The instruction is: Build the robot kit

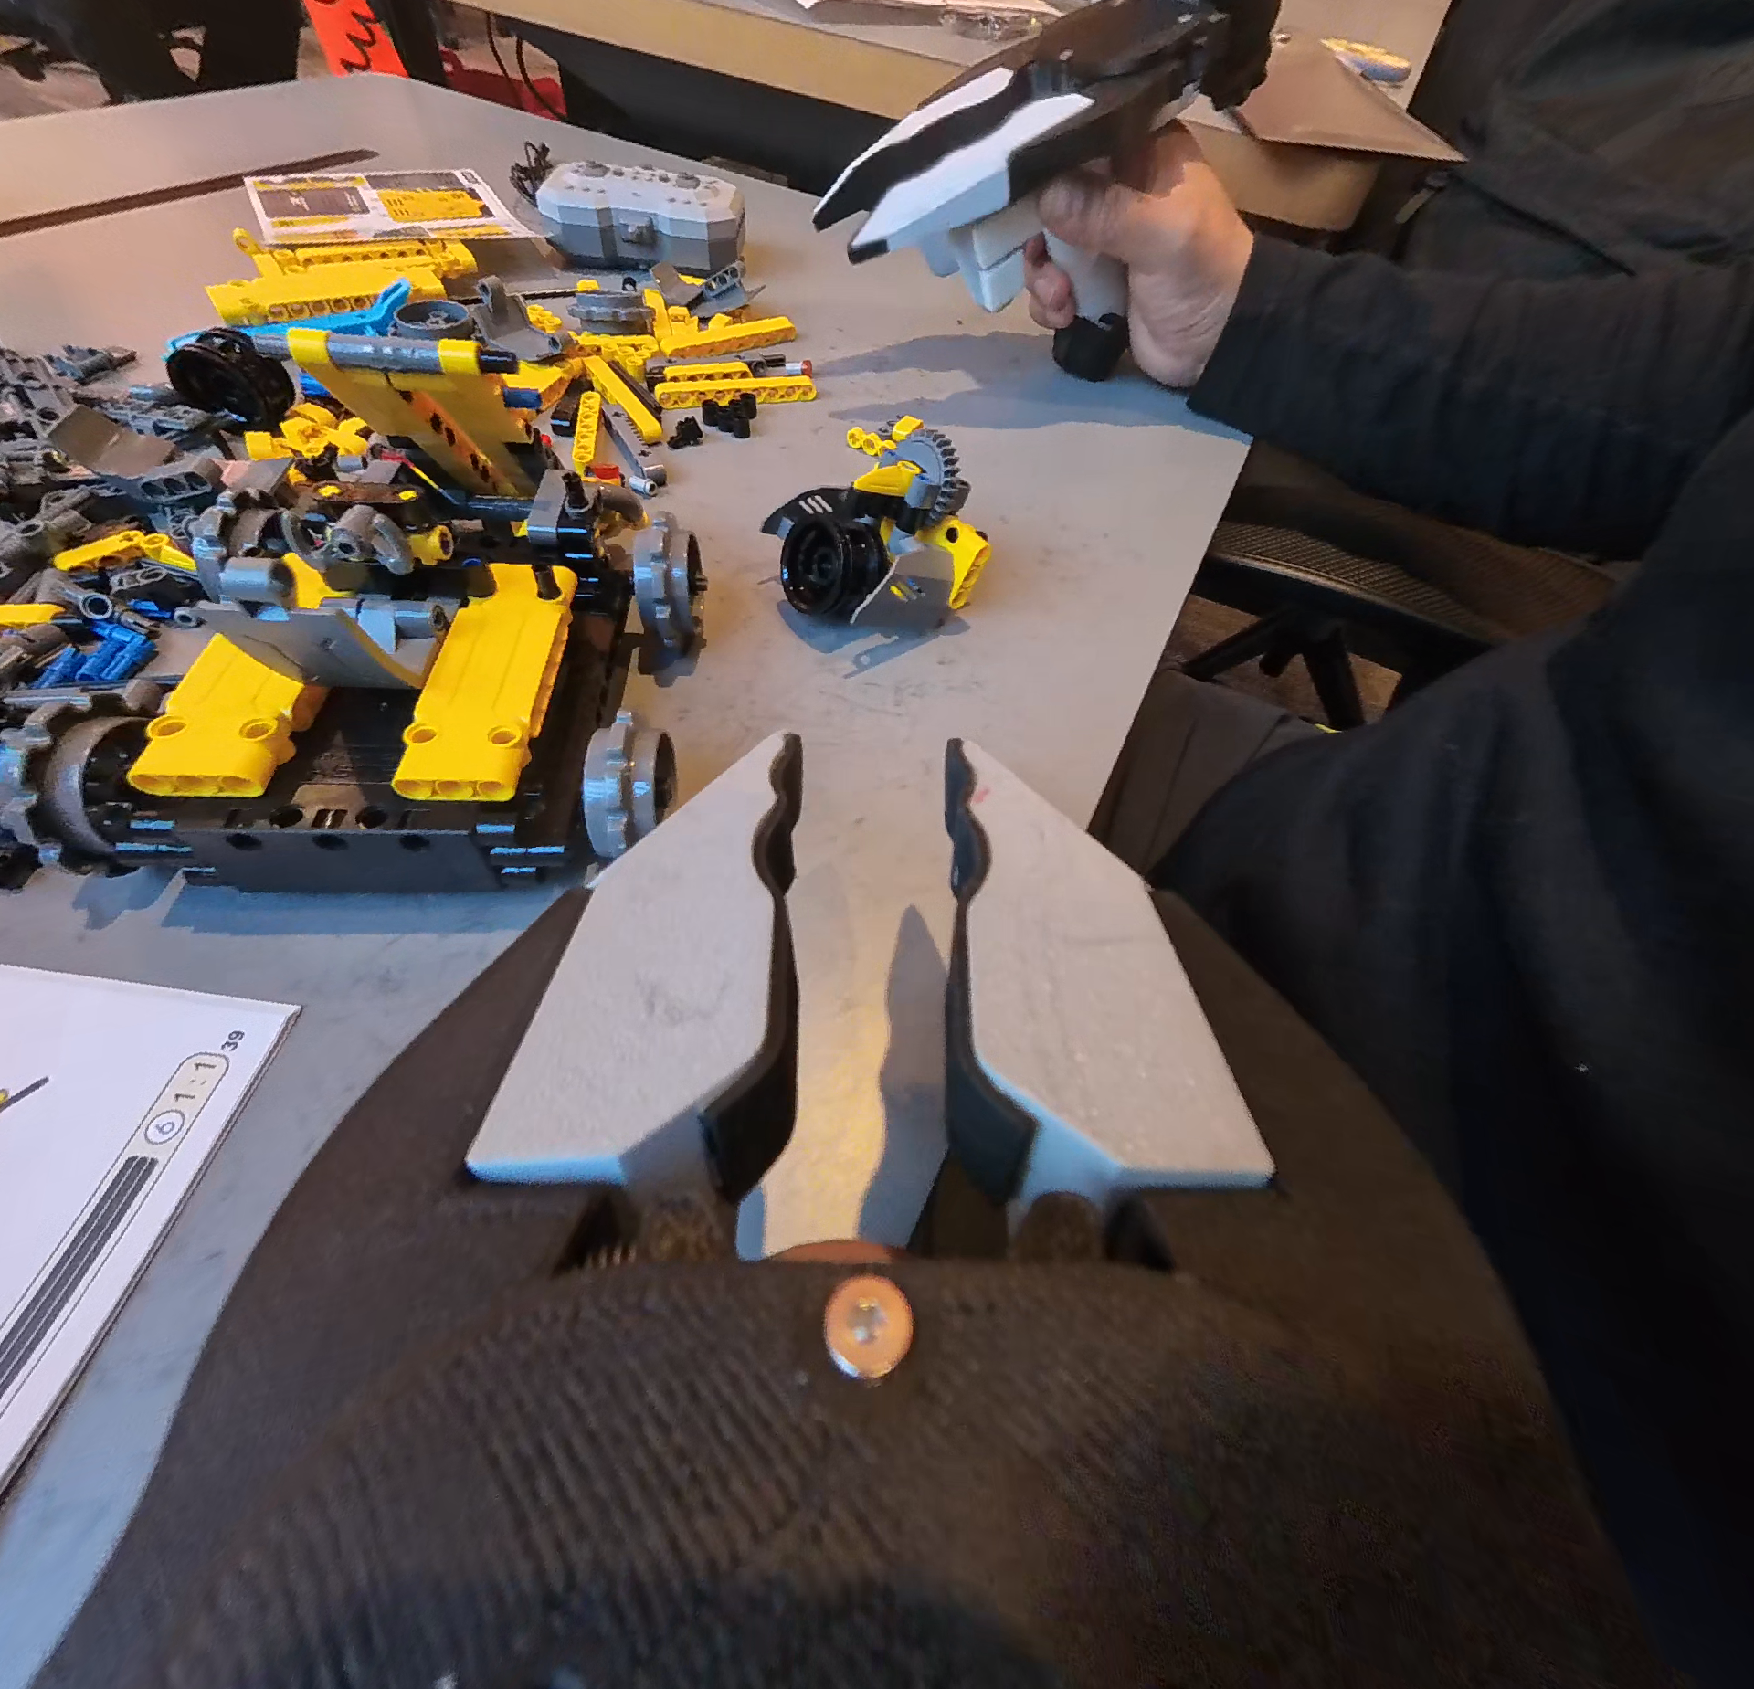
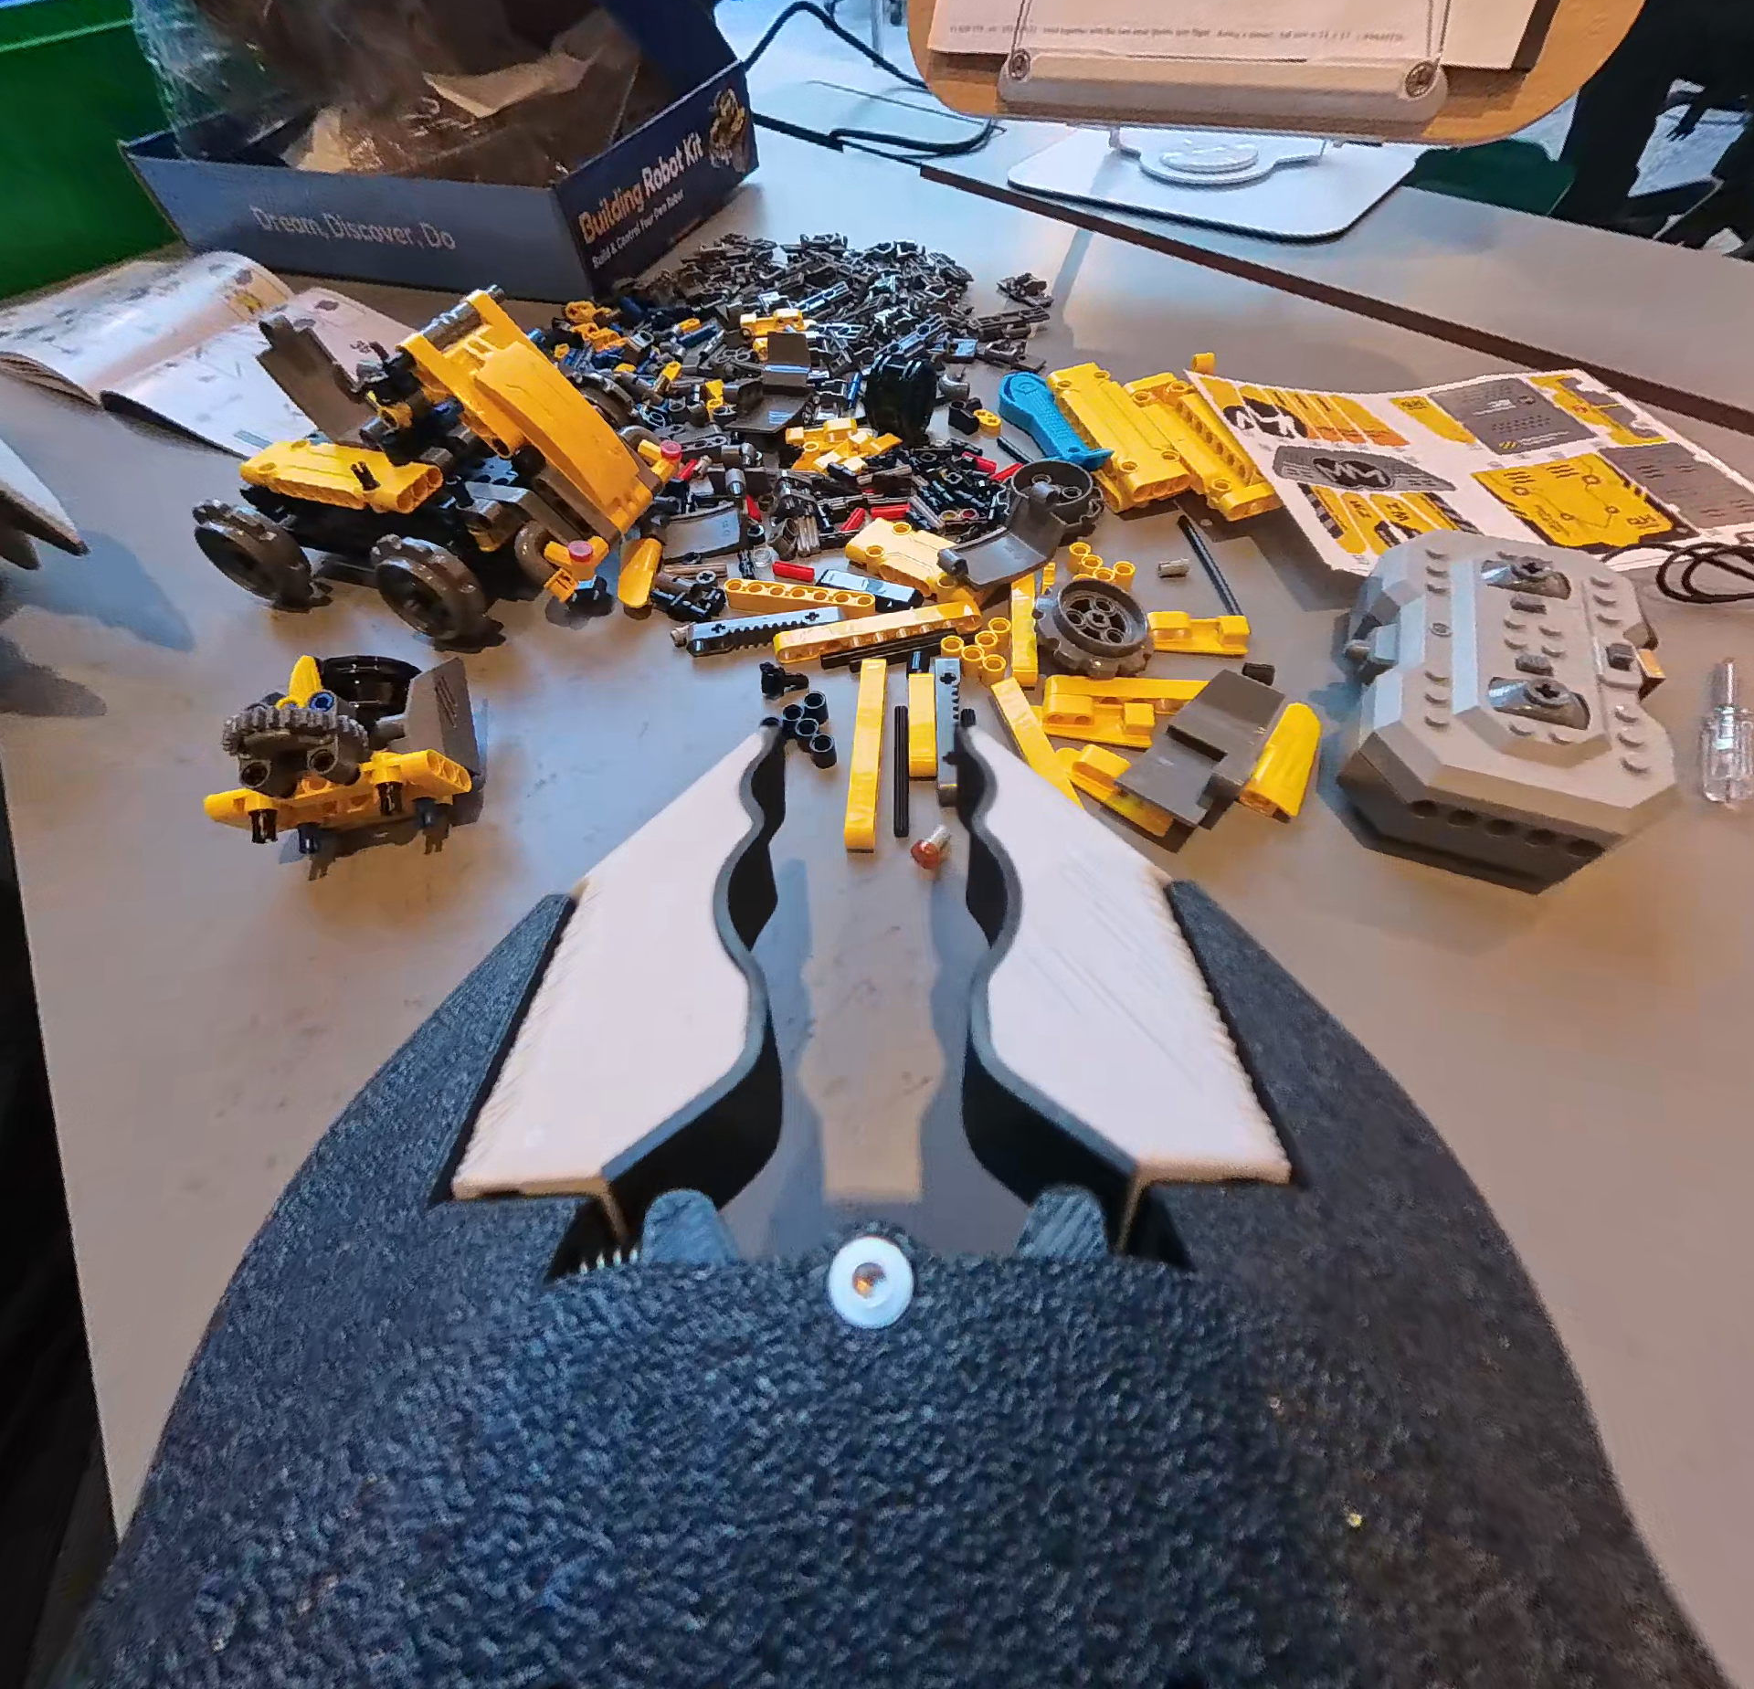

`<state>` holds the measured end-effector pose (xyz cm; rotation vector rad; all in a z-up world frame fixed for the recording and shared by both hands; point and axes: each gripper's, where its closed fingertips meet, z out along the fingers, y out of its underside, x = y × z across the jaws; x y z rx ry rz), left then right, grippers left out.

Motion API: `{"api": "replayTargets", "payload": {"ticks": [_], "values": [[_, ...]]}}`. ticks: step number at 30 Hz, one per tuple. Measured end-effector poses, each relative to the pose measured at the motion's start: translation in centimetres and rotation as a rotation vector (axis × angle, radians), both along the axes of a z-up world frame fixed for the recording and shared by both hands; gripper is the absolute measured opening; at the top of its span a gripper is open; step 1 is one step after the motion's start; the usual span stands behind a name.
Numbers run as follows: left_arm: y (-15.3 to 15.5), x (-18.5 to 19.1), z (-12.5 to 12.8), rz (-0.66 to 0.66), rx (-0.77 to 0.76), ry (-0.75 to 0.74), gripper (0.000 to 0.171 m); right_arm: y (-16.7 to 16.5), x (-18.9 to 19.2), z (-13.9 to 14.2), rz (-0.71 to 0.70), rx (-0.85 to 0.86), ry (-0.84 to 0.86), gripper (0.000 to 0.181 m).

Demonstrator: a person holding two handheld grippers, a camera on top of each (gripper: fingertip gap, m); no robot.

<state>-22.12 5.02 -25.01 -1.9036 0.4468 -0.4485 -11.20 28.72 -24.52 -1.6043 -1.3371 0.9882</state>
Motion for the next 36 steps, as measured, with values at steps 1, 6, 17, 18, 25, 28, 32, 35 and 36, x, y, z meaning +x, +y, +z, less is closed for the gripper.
{"api": "replayTargets", "payload": {"ticks": [1,6,17,18,25,28,32,35,36], "values": [[0.0,-0.1,0.0,0.002,0.0,0.0,0.027,0.0,0.0,-0.1,0.003,0.0,-0.003,0.04],[0.1,-0.5,0.2,0.019,0.005,-0.019,0.03,-0.2,-0.2,-0.1,0.007,0.031,-0.01,0.042],[2.6,-6.5,1.1,0.272,-0.055,0.054,0.104,-0.7,-0.2,0.4,0.03,0.072,0.012,0.036],[3.0,-6.7,1.0,0.262,-0.095,0.069,0.11,-0.8,-0.2,0.4,0.03,0.08,0.013,0.034],[7.1,-7.2,0.8,0.153,-0.273,0.334,0.103,-1.2,-0.1,1.2,0.048,0.093,0.059,0.033],[8.3,-7.1,-0.3,0.096,-0.37,0.39,0.103,-1.4,0.0,1.5,0.052,0.105,0.083,0.031],[8.7,-7.6,-2.8,0.048,-0.532,0.454,0.096,-1.7,0.1,1.9,0.059,0.114,0.104,0.029],[8.4,-8.1,-4.2,0.017,-0.643,0.494,0.092,-2.0,0.1,2.0,0.073,0.111,0.111,0.028],[8.2,-8.1,-4.6,0.008,-0.681,0.502,0.096,-2.0,0.1,2.0,0.076,0.109,0.113,0.029]]}}
